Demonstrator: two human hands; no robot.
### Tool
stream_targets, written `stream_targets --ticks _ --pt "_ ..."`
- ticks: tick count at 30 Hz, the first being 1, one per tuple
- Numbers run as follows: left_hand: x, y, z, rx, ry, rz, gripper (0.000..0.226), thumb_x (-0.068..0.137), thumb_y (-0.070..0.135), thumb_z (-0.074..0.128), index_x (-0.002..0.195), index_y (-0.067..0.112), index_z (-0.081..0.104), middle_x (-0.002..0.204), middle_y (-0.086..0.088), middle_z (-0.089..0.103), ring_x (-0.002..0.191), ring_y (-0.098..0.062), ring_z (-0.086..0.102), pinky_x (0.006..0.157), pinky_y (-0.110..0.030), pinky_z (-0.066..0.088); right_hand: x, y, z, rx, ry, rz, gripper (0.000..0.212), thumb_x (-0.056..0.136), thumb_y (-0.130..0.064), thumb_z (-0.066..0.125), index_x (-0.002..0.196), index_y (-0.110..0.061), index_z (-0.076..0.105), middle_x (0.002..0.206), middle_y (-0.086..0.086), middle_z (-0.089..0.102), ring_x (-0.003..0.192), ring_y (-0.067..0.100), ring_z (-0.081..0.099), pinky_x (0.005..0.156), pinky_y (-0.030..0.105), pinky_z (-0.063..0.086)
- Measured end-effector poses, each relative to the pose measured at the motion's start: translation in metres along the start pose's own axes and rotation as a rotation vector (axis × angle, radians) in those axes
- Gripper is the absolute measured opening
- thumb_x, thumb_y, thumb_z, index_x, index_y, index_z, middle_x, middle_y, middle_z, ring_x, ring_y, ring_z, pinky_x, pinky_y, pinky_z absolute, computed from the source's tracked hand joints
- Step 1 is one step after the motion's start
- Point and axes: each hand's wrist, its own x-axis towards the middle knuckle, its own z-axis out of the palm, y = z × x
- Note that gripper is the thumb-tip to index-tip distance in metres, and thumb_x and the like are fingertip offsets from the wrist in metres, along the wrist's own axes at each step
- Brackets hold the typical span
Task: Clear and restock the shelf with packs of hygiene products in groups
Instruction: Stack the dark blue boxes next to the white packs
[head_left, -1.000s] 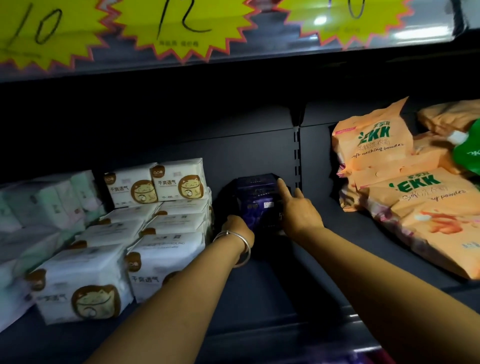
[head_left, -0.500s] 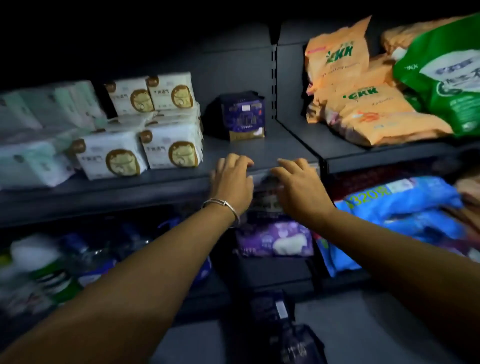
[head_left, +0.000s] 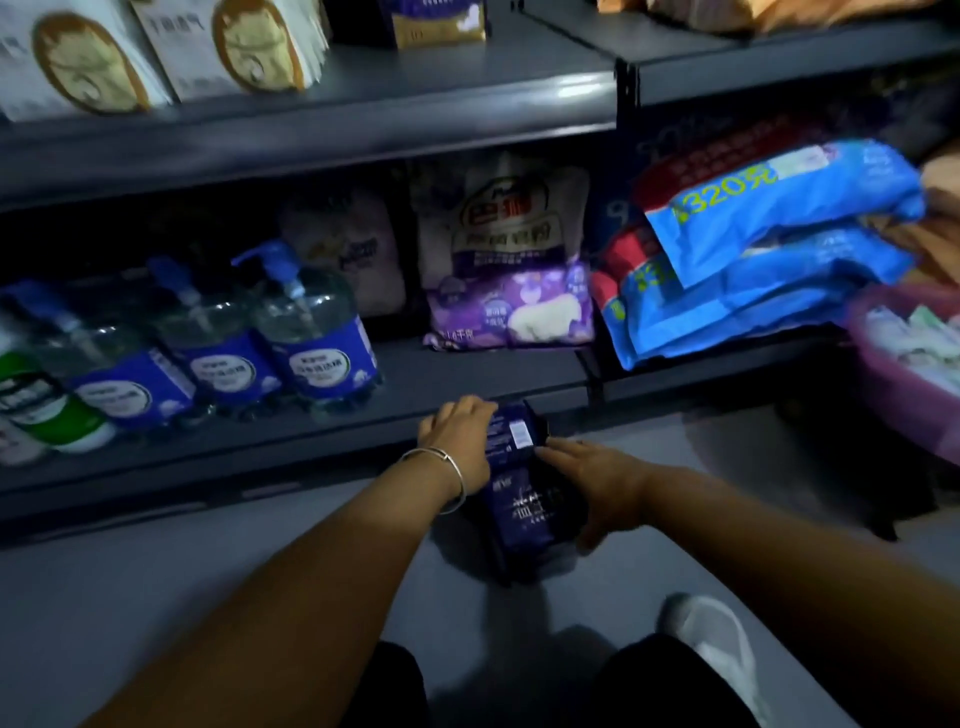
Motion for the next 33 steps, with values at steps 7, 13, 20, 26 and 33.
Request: stream_targets --ticks 7,13,20,26,33 --pt "0.031 -0.015 0.027 0.059 -0.180 -0.043 0.092 0.083 0.005 0.058 0.151 0.020 -0.002 0.159 -0.002 -0.006 0.147 -0.020 -0.005 0.118 -0.044 0.002 0.015 0.003 0.028 0.000 0.134 -0.040 0.111 0.070 -0.034 0.080 0.150 -0.011 0.007 0.150 0.008 0.021 0.134 0.024 0.027 0.112 0.031 0.027" --pt "0.044 -0.020 0.037 0.189 -0.129 -0.062 0.105 0.075 0.020 0.074 0.150 0.011 0.001 0.153 -0.008 0.015 0.141 -0.029 0.015 0.113 -0.043 0.024 0.018 0.014 0.023 0.179 0.164 -0.095 0.096 0.065 -0.027 0.081 0.143 -0.014 0.026 0.136 0.004 0.035 0.124 0.020 0.038 0.105 0.028 0.038" --pt "0.050 -0.013 0.038 0.089 -0.131 -0.108 0.088 0.065 0.019 0.079 0.136 0.012 0.027 0.138 -0.008 0.030 0.128 -0.028 0.029 0.107 -0.037 0.034 -0.001 0.030 -0.004 0.286 0.112 -0.058 0.091 0.062 -0.020 0.083 0.139 -0.016 0.034 0.127 0.002 0.036 0.116 0.019 0.044 0.099 0.026 0.043" --pt "0.046 -0.010 0.002 -0.023 -0.124 -0.131 0.082 0.065 0.023 0.077 0.134 0.010 0.035 0.131 -0.009 0.039 0.124 -0.029 0.036 0.106 -0.033 0.035 -0.028 0.028 -0.039 0.343 0.153 -0.026 0.088 0.062 -0.018 0.084 0.138 -0.014 0.038 0.125 0.004 0.040 0.113 0.019 0.047 0.092 0.021 0.040" --pt "0.025 -0.015 -0.106 -0.153 -0.070 -0.104 0.053 0.066 0.023 0.079 0.114 0.009 0.061 0.110 -0.010 0.063 0.095 -0.021 0.062 0.086 -0.027 0.051 -0.076 0.005 -0.118 0.527 0.328 -0.043 0.077 0.062 -0.015 0.086 0.131 -0.012 0.051 0.116 -0.001 0.052 0.107 0.015 0.055 0.095 0.026 0.046"
